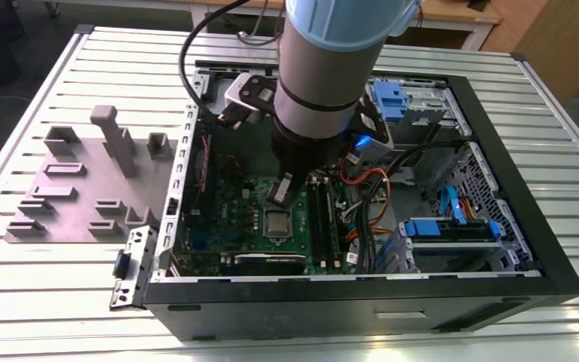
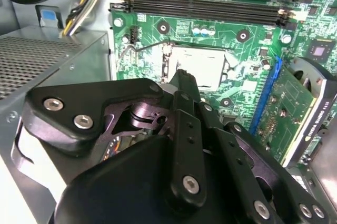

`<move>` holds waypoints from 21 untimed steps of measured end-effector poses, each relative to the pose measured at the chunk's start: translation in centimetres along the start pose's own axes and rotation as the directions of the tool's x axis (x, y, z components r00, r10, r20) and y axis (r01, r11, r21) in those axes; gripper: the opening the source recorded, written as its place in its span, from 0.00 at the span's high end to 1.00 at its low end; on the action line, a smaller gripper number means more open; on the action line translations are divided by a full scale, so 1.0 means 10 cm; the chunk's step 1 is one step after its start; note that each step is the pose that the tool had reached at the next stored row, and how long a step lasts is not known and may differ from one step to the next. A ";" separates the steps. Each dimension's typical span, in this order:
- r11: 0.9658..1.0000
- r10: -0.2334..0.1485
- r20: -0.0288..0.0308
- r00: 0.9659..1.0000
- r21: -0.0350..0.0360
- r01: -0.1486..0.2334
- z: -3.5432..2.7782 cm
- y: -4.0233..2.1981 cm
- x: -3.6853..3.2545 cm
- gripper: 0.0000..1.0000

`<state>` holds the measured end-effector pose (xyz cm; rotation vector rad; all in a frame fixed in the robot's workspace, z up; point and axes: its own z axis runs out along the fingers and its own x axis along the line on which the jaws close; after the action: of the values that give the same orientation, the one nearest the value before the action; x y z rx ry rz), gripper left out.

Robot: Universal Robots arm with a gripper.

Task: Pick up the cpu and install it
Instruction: 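Close the cpu cover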

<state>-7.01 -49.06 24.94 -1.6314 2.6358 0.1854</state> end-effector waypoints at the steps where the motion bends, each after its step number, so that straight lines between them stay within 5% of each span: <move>1: 1.000 0.000 0.001 1.000 0.001 0.000 0.000 0.002 -0.012 0.89; 14: 1.000 0.000 0.004 1.000 0.002 0.000 0.016 -0.035 -0.206 0.89; 17: 1.000 -0.001 0.017 1.000 -0.005 0.001 0.019 -0.032 -0.227 0.89; 19: 1.000 -0.001 0.040 0.999 -0.016 0.002 0.020 -0.036 -0.235 0.89; 21: 1.000 -0.002 0.054 0.999 -0.023 0.003 0.019 -0.045 -0.241 0.89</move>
<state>-5.53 -47.10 24.94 -1.6124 2.6019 0.2569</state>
